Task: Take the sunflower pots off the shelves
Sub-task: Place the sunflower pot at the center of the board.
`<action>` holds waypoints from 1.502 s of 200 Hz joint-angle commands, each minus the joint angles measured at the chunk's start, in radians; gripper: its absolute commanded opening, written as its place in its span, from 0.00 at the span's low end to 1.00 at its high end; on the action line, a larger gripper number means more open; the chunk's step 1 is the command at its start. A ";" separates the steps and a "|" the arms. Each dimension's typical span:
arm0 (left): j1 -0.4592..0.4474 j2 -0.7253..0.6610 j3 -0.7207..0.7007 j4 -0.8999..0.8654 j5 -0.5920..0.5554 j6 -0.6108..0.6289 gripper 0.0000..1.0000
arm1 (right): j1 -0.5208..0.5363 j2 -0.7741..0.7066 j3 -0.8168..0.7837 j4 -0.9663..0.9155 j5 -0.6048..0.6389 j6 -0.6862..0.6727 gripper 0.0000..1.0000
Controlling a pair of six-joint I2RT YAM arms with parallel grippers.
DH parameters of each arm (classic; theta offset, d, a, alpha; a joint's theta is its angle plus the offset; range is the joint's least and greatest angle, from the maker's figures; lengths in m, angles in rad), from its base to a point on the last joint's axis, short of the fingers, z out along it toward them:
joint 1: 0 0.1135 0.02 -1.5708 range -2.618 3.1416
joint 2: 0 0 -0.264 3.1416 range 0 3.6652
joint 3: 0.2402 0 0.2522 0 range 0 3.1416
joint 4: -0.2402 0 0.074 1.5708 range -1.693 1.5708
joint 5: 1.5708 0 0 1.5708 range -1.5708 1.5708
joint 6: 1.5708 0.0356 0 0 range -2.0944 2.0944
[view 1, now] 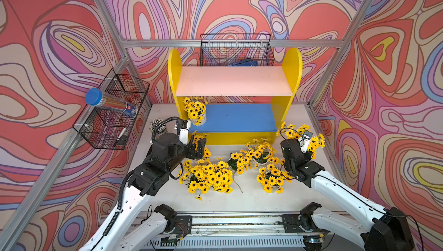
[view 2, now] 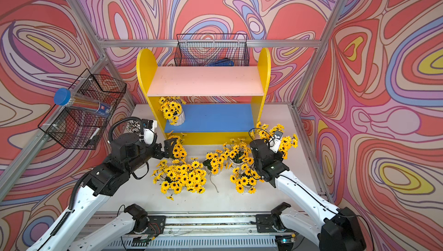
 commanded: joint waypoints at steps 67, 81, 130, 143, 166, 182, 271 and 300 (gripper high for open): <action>0.004 -0.014 -0.012 0.022 0.018 -0.014 1.00 | -0.006 0.156 0.004 0.031 0.027 0.151 0.59; 0.003 -0.012 -0.012 0.023 0.021 -0.015 1.00 | -0.007 0.169 0.011 0.040 0.021 0.158 0.59; 0.003 -0.008 -0.012 0.023 0.034 -0.021 1.00 | -0.008 0.224 0.040 -0.023 -0.012 0.291 0.58; 0.004 -0.008 -0.011 0.024 0.044 -0.025 1.00 | -0.007 0.216 0.029 -0.040 -0.001 0.343 0.57; 0.004 -0.014 -0.014 0.027 0.050 -0.030 1.00 | -0.006 0.207 0.021 -0.092 0.029 0.394 0.57; 0.004 -0.018 -0.015 0.029 0.056 -0.032 1.00 | -0.007 0.198 0.024 -0.125 0.041 0.390 0.57; 0.004 -0.016 -0.013 0.030 0.080 -0.041 1.00 | -0.012 0.250 0.051 -0.203 0.041 0.481 0.58; 0.003 -0.020 -0.019 0.030 0.076 -0.042 1.00 | -0.010 0.231 0.030 -0.194 0.049 0.505 0.58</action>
